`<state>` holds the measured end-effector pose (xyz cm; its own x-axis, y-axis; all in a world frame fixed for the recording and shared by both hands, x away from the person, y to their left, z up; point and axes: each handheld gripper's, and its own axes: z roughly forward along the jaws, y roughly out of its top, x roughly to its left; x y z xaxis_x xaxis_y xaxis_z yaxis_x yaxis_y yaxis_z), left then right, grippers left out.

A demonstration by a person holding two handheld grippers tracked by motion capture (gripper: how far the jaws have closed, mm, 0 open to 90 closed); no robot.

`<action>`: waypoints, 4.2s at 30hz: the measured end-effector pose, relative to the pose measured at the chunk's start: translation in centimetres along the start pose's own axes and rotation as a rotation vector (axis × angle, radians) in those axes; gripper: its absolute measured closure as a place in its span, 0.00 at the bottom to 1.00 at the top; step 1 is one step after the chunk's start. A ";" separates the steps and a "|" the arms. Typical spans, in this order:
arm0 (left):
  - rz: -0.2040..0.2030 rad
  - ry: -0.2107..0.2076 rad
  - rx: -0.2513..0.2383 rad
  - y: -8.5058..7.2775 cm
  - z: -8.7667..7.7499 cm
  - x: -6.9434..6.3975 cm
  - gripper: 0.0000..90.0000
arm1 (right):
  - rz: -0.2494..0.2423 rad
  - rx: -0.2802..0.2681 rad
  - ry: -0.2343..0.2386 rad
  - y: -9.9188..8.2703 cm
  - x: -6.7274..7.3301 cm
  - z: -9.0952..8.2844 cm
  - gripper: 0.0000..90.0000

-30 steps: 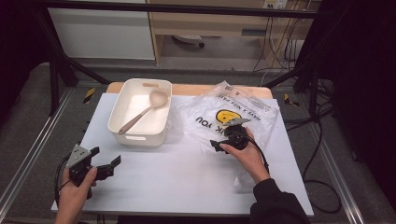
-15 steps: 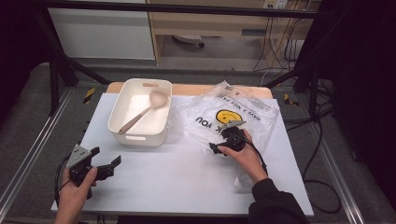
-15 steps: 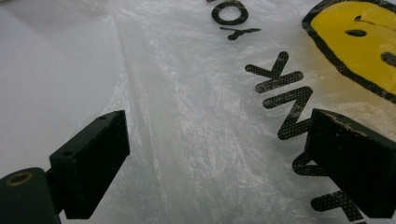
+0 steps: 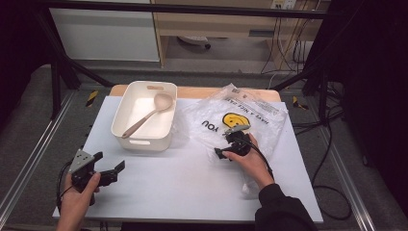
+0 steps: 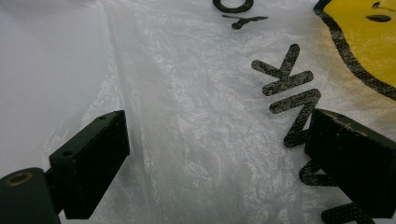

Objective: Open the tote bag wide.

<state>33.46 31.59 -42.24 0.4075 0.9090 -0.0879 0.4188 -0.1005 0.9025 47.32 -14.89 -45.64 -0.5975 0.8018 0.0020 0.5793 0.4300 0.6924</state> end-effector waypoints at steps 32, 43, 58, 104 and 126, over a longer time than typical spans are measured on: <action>-0.005 0.013 0.019 -0.2 0.3 0.1 0.07 | 0.087 -0.039 -0.052 -0.4 -2.8 -1.0 0.82; -0.003 0.007 0.021 -0.2 0.4 0.0 0.07 | 0.085 -0.046 -0.036 -0.3 -2.7 -1.0 0.79; 0.000 0.002 0.017 -0.2 0.3 0.1 0.07 | -0.022 -0.069 -0.066 1.1 -1.4 -0.6 0.11; 0.019 -0.023 0.012 0.1 0.0 -0.3 0.07 | 0.140 -0.058 -0.050 1.7 -3.9 1.0 0.92; 0.011 -0.014 -0.032 1.4 -0.9 -0.3 0.07 | 0.175 -0.110 -0.031 5.2 -2.5 -2.5 1.00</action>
<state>33.24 31.56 -40.58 0.4236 0.9020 -0.0834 0.3881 -0.0975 0.9165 50.47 -15.71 -40.29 -0.4742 0.8737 0.1082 0.6078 0.2360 0.7582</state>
